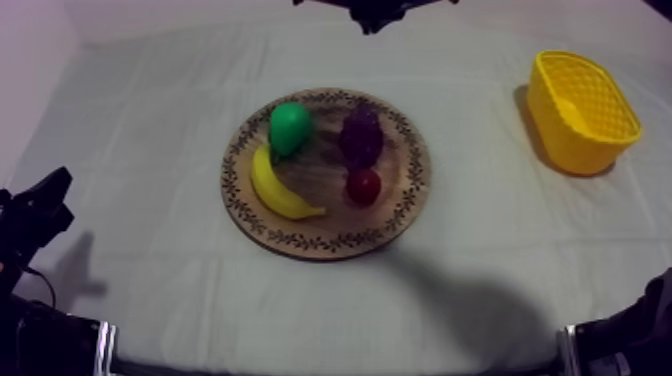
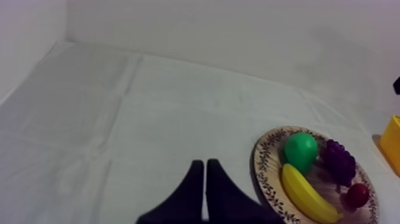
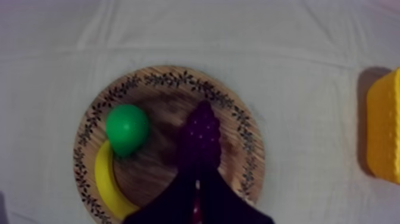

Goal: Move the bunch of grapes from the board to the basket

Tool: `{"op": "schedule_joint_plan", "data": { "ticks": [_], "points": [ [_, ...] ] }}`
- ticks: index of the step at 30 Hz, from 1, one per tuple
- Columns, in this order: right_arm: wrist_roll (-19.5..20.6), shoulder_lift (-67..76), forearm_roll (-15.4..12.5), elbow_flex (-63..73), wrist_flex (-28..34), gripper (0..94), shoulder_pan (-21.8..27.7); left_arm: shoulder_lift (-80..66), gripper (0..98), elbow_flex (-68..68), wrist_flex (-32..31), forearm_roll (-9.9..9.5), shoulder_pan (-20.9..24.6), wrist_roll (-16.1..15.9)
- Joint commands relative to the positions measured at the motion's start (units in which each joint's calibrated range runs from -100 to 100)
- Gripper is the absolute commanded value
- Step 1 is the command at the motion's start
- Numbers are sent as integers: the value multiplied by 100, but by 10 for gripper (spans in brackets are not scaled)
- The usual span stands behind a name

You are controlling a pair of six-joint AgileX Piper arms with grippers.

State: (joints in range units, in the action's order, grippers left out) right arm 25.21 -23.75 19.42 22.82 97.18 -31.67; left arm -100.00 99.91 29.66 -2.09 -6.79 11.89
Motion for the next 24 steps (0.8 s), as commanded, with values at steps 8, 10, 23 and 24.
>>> {"op": "schedule_joint_plan", "data": {
  "ticks": [8,10,23,24],
  "points": [
    [-27,-358,-53,71,23,240,41,0,1,-2,0,1,2,1],
    [-41,-375,-81,76,24,341,46,0,1,-2,0,1,2,1],
    [-162,-413,-348,-192,-283,717,209,0,1,-2,0,1,2,1],
    [-159,-430,-367,-244,-356,722,222,0,1,-2,0,1,2,1]
  ]
}}
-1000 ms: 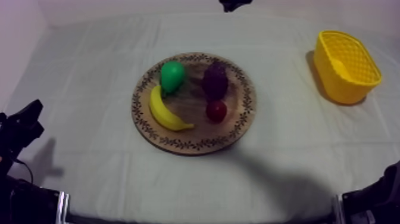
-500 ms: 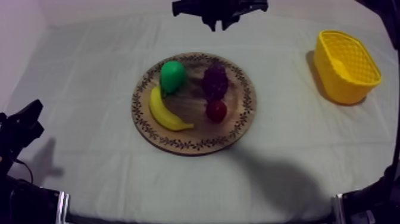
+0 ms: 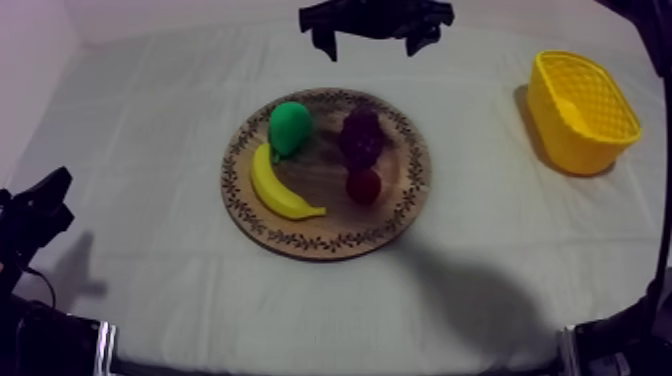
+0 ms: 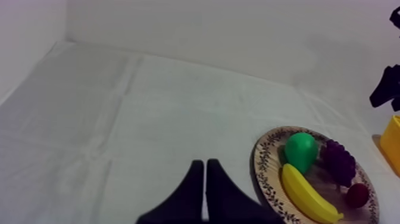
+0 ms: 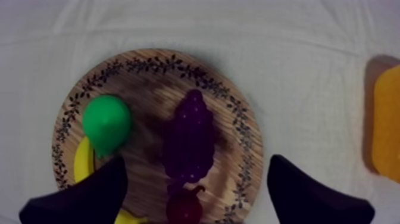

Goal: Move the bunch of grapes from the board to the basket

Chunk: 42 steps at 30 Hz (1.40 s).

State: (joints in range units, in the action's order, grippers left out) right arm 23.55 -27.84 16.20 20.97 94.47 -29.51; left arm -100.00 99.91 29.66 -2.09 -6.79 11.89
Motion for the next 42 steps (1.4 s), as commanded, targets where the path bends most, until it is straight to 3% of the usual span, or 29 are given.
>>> {"op": "schedule_joint_plan", "data": {
  "ticks": [1,18,27,31,37,42],
  "points": [
    [18,-43,-57,-115,-162,725,16,0,1,-2,0,1,2,1],
    [274,-1077,-137,-920,-1527,723,113,0,1,-2,0,1,2,1],
    [354,-1699,-160,-940,-1887,714,108,0,1,-2,0,1,2,1],
    [352,-1856,-184,-918,-2075,601,133,0,1,-2,0,1,2,1],
    [326,-1929,-206,-989,-2341,343,147,0,1,-2,0,1,2,1],
    [285,-1648,-237,-1131,-2422,258,172,0,1,-2,0,1,2,1]
  ]
}}
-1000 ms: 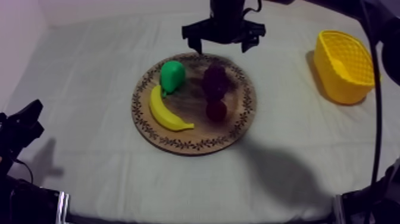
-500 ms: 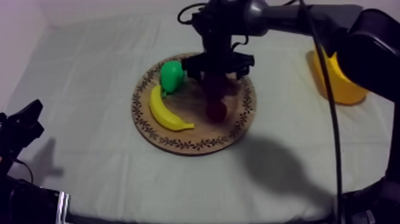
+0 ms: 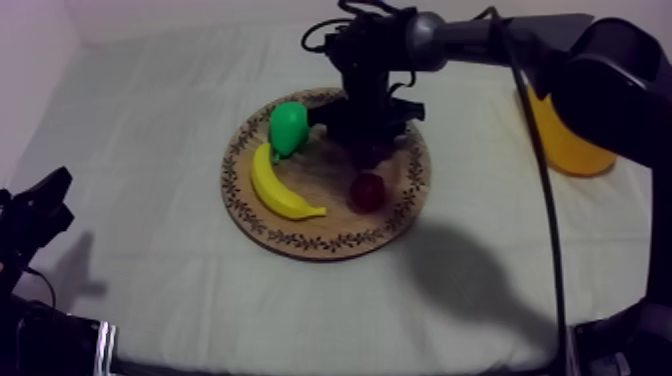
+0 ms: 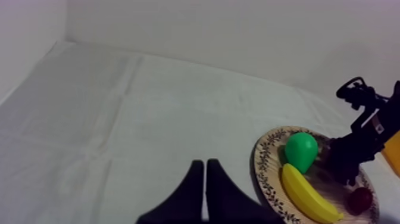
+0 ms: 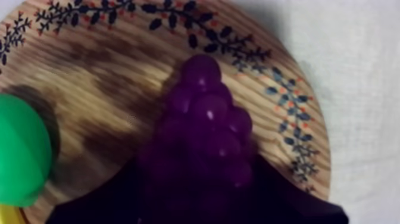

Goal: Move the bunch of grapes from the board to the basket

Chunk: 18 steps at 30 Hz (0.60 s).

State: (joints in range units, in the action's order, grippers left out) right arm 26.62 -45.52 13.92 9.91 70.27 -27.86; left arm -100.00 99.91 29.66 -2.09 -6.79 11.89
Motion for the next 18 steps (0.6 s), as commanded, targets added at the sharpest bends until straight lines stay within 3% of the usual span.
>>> {"op": "schedule_joint_plan", "data": {
  "ticks": [1,8,18],
  "points": [
    [-35,225,-11,-66,-2,253,16,0,1,-2,0,1,2,1],
    [-208,1311,5,-436,31,246,112,0,1,-2,0,1,2,1],
    [-661,3159,291,-1254,-245,258,511,0,1,-2,0,1,2,1]
  ]
}}
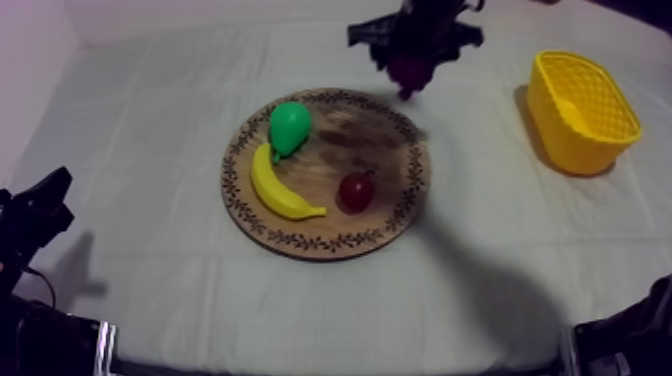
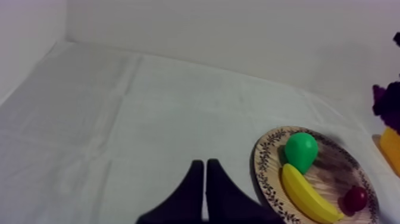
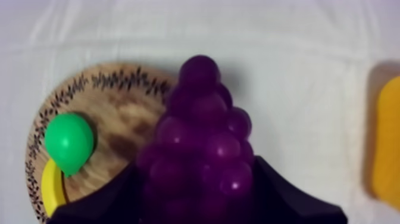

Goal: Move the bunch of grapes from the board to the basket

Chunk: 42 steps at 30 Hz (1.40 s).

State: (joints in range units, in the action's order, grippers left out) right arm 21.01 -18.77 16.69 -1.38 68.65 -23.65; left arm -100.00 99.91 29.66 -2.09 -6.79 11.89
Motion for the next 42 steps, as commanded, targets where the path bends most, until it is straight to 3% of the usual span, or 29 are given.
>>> {"op": "schedule_joint_plan", "data": {
  "ticks": [1,17,29,36,42],
  "points": [
    [-164,668,37,-222,-160,259,173,0,1,-2,0,1,2,1],
    [-1125,2581,367,-1837,-1995,254,1761,0,1,-2,0,1,2,1],
    [-1769,2728,241,-3069,-3632,259,2888,0,1,-2,0,1,2,1],
    [-1788,2260,301,-3330,-4207,259,3274,0,1,-2,0,1,2,1],
    [-1345,1644,735,-3471,-4447,263,3333,0,1,-2,0,1,2,1]
  ]
}}
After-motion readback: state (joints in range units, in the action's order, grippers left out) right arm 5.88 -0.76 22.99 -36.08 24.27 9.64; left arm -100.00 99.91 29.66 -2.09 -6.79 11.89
